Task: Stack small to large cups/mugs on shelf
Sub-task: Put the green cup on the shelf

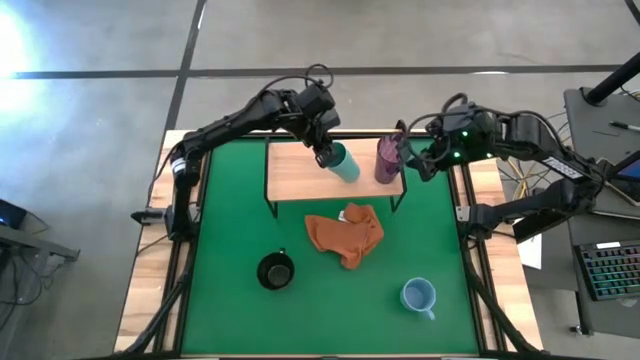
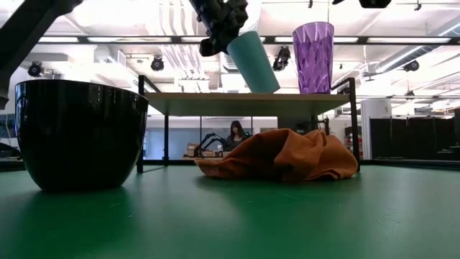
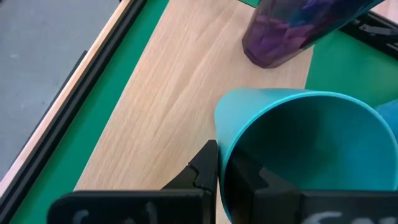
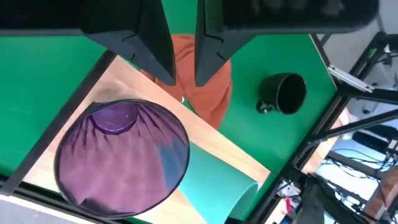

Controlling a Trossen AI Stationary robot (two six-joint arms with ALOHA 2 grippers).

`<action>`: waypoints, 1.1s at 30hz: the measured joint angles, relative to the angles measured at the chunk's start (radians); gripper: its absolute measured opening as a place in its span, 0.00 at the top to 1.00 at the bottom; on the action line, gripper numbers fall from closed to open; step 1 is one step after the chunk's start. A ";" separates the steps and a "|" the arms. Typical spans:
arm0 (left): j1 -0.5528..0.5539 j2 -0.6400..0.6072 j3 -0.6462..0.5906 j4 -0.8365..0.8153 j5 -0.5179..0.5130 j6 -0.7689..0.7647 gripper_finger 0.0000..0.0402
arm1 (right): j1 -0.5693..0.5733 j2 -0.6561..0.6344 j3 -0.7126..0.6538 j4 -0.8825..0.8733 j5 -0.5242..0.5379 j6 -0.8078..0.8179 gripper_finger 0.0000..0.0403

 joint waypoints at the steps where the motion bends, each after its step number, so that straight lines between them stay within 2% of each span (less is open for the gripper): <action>1: 0.000 0.000 0.001 -0.001 0.000 0.000 1.00 | 0.001 -0.001 0.000 0.000 0.004 0.000 0.86; 6: 0.000 -0.001 0.001 0.010 0.003 0.000 1.00 | 0.016 0.014 0.000 -0.024 0.004 -0.001 0.80; 11: 0.000 -0.005 0.004 0.037 0.003 0.002 1.00 | 0.056 0.030 0.000 0.000 -0.067 -0.019 0.75; 14: 0.000 -0.006 0.002 0.036 0.013 0.002 1.00 | 0.080 0.026 0.000 0.045 -0.042 -0.021 0.78; 20: -0.001 -0.006 0.001 0.033 0.033 0.002 1.00 | 0.114 0.015 0.000 0.213 -0.069 -0.025 0.91; 23: 0.000 -0.006 0.001 0.034 0.033 0.002 1.00 | 0.123 0.038 0.000 0.293 -0.025 -0.041 0.97; 26: 0.000 -0.006 0.001 0.036 0.033 0.009 1.00 | 0.114 0.071 0.000 0.420 0.022 -0.087 0.98; 29: 0.000 -0.006 0.000 0.039 0.033 0.010 1.00 | 0.095 0.116 0.000 0.529 0.004 -0.099 0.98; 33: 0.000 -0.006 0.005 0.058 0.033 0.010 1.00 | 0.096 0.176 0.000 0.517 -0.015 -0.071 0.98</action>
